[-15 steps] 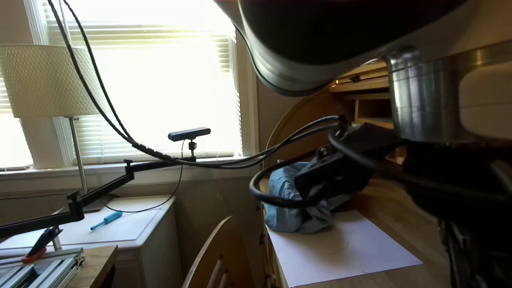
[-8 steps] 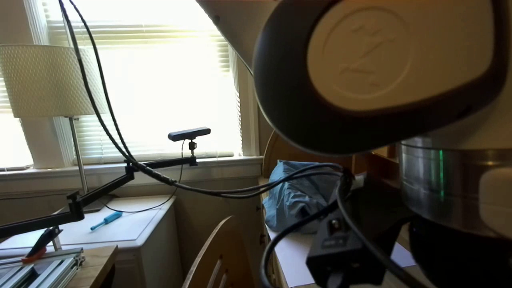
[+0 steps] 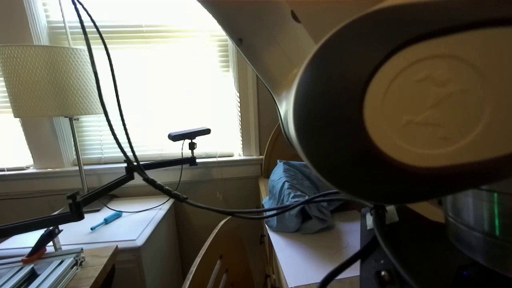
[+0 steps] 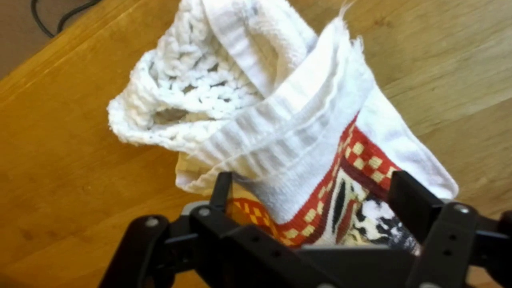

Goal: Use the white towel to wipe the desk

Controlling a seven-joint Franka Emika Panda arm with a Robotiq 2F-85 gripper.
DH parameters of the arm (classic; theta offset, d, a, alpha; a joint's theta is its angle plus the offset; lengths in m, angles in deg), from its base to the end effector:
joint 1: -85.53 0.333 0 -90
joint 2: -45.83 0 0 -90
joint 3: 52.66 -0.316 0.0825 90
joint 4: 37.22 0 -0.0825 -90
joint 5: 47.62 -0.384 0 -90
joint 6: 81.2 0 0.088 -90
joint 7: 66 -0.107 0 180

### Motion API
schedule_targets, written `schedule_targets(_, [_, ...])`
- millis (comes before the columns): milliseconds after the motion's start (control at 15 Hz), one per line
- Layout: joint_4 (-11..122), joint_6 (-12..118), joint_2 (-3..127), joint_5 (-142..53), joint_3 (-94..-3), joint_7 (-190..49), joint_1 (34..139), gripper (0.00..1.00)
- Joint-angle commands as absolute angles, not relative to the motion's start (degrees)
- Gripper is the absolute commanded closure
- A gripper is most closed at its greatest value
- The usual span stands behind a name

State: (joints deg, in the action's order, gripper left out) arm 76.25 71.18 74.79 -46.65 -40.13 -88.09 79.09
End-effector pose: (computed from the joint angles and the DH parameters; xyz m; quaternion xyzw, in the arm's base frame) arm 0.5989 -0.1988 0.2322 0.9396 -0.3250 0.0935 0.0532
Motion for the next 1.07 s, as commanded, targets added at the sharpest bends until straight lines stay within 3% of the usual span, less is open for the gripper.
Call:
schedule_targets(0, [73.1,71.6,78.2,-46.9,-39.1,-87.0,79.3,0.0])
schedule_targets(67, [72.8,71.9,78.7,-47.3,-39.3,-86.7,79.1,0.25])
schedule_targets(133, [72.6,72.1,79.1,-47.4,-39.4,-86.5,78.9,0.26])
schedule_targets(800, [75.9,74.9,75.0,-46.5,-38.7,-87.9,81.6,0.98])
schedule_targets(1000, [78.1,75.3,71.5,-45.5,-37.1,-88.6,83.5,1.0])
